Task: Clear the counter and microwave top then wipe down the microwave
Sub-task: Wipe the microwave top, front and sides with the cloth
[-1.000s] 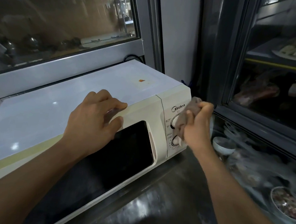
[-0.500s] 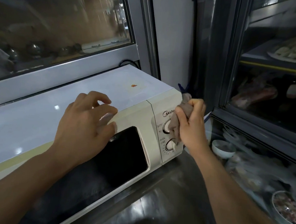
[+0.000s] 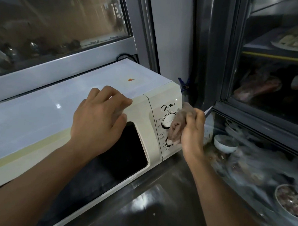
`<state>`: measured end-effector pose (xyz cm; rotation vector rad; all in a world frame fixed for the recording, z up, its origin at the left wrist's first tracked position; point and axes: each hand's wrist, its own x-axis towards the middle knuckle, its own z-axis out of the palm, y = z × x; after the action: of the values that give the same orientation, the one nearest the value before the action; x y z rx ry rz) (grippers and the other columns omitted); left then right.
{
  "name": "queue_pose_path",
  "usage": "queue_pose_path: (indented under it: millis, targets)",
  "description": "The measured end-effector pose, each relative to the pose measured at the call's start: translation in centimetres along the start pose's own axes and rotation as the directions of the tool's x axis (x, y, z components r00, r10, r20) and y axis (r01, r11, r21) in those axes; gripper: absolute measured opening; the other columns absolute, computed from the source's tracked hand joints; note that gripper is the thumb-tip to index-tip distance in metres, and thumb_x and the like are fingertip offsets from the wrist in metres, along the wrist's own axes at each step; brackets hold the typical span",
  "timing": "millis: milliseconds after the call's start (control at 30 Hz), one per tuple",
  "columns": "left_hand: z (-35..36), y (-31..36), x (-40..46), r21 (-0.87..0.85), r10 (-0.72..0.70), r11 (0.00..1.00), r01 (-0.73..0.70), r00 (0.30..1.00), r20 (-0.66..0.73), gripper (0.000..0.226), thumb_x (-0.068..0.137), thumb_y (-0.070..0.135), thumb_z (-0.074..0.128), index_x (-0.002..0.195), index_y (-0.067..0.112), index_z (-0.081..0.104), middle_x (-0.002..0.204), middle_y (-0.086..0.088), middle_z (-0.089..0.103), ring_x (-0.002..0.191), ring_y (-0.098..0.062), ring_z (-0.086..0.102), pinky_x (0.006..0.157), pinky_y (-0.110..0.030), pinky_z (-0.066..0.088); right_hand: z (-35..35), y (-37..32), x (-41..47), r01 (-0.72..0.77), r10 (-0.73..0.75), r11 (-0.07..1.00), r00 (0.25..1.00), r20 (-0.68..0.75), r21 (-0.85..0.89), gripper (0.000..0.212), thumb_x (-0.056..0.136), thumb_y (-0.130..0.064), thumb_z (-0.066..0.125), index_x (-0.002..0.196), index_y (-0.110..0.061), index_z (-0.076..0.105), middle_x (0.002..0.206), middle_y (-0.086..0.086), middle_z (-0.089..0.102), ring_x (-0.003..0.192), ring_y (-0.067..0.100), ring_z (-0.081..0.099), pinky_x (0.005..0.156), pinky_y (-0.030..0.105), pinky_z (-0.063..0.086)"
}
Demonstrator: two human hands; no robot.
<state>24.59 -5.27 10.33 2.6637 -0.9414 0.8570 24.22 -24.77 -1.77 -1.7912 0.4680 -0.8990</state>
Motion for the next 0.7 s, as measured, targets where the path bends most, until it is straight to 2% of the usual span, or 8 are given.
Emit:
queue_pose_path:
  millis: [67,200,333,433,500,567,600,700]
  targets:
    - [0.0,0.0,0.1,0.004,-0.006,1.000,0.006,1.000,-0.005,0.031,0.078,0.022,0.051,0.106,0.021,0.065,0.104,0.005,0.057,0.091,-0.022,0.048,0.062,-0.027,0.031,0.5,0.1,-1.2,-0.008,0.009,0.999,1.000,-0.030,0.033,0.008,0.089,-0.031,0.038,0.095,-0.035,0.041,0.118,0.010,0.048,0.107,0.020,0.052,0.093,0.035,0.044]
    - [0.1,0.0,0.2,0.021,-0.004,1.000,0.004,1.000,-0.007,0.032,0.077,0.021,0.051,0.106,0.019,0.065,0.105,0.002,0.057,0.093,-0.024,0.048,0.062,-0.027,0.032,1.5,-0.6,-4.1,-0.030,0.050,0.989,0.990,-0.133,0.148,0.023,0.087,0.007,0.044,0.099,-0.011,0.036,0.114,0.008,0.033,0.104,0.024,0.048,0.086,0.010,0.040]
    - [0.2,0.1,0.1,0.024,-0.004,1.000,0.005,1.000,-0.020,0.033,0.077,0.022,0.051,0.107,0.019,0.065,0.104,0.001,0.057,0.093,-0.024,0.049,0.060,-0.028,0.033,2.1,0.0,-7.1,0.182,-0.175,0.980,0.981,-0.078,0.081,0.025,0.080,-0.004,0.049,0.099,-0.021,0.044,0.116,-0.005,0.034,0.109,0.030,0.052,0.086,0.046,0.053]
    - [0.2,0.1,0.0,0.032,0.005,0.999,-0.004,1.000,-0.019,0.032,0.078,0.022,0.051,0.107,0.018,0.065,0.102,-0.001,0.056,0.091,-0.025,0.049,0.060,-0.028,0.033,1.0,0.5,-5.9,0.243,-0.242,0.970,0.969,-0.044,0.021,0.022,0.078,0.000,0.054,0.096,-0.012,0.048,0.113,0.000,0.038,0.110,0.030,0.052,0.088,0.053,0.049]
    - [0.3,0.1,0.0,0.049,0.015,0.999,-0.014,1.000,-0.020,0.032,0.079,0.022,0.051,0.107,0.018,0.065,0.099,-0.003,0.055,0.089,-0.026,0.049,0.060,-0.029,0.032,0.7,0.7,-4.3,0.194,-0.194,0.981,0.981,-0.030,-0.010,0.023,0.080,0.006,0.053,0.093,-0.011,0.045,0.109,0.001,0.036,0.106,0.022,0.049,0.095,0.047,0.045]
    - [0.3,-0.1,0.0,0.047,0.008,0.999,-0.007,1.000,-0.021,0.032,0.079,0.022,0.051,0.107,0.018,0.064,0.099,-0.003,0.054,0.089,-0.026,0.049,0.061,-0.029,0.032,0.3,0.8,-2.9,0.066,-0.066,0.998,0.998,0.002,-0.013,0.021,0.086,0.007,0.051,0.097,-0.010,0.043,0.112,0.006,0.037,0.103,0.012,0.043,0.099,0.019,0.039]
    - [0.3,-0.1,0.0,0.045,0.007,0.999,-0.006,1.000,-0.025,0.032,0.079,0.022,0.051,0.107,0.018,0.064,0.099,-0.003,0.054,0.090,-0.026,0.049,0.061,-0.029,0.032,0.0,0.8,-2.3,0.010,-0.010,1.000,1.000,0.024,-0.018,0.017,0.089,0.004,0.051,0.101,-0.006,0.044,0.116,0.010,0.039,0.102,0.009,0.040,0.091,0.004,0.033]
    - [0.3,-0.1,0.0,0.044,0.011,0.999,-0.010,0.999,-0.033,0.031,0.078,0.022,0.052,0.107,0.018,0.065,0.098,-0.004,0.054,0.089,-0.026,0.050,0.060,-0.029,0.033,-0.5,1.1,-1.4,-0.137,0.137,0.990,0.990,0.017,-0.021,0.018,0.094,-0.002,0.046,0.111,-0.001,0.045,0.121,0.012,0.040,0.102,0.012,0.042,0.080,0.002,0.024]
